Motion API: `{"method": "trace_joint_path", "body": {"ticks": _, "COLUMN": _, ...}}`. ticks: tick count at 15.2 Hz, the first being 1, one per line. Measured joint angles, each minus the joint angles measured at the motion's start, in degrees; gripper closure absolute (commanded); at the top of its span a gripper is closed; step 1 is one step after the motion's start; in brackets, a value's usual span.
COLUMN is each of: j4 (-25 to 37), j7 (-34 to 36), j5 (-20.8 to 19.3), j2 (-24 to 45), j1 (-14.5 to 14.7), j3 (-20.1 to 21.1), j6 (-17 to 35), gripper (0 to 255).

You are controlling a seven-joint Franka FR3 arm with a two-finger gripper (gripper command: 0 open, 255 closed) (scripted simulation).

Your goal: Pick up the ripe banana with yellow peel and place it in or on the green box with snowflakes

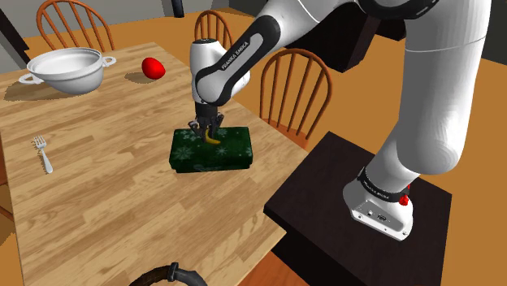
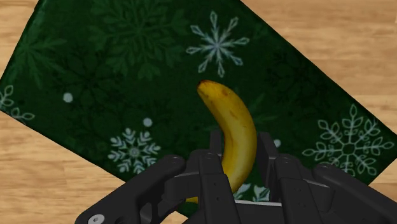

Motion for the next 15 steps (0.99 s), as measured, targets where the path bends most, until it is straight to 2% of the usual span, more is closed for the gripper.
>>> {"method": "trace_joint_path", "body": {"ticks": 4, "j4": 0.0, "j7": 0.0, "j5": 0.0, "j2": 0.1, "j1": 0.0, "j3": 0.0, "j6": 0.1, "gripper": 255}}
{"method": "trace_joint_path", "body": {"ticks": 5, "j4": 0.0, "j7": 0.0, "j5": 0.0, "j2": 0.1, "j1": 0.0, "j3": 0.0, "j6": 0.1, "gripper": 0}}
{"method": "trace_joint_path", "body": {"ticks": 11, "j4": 0.0, "j7": 0.0, "j5": 0.0, "j2": 0.1, "j1": 0.0, "j3": 0.0, "j6": 0.1, "gripper": 0}}
{"method": "trace_joint_path", "body": {"ticks": 15, "j4": 0.4, "j7": -0.6, "j5": 0.9, "j2": -4.1, "j1": -1.0, "j3": 0.5, "j6": -4.4, "gripper": 0}}
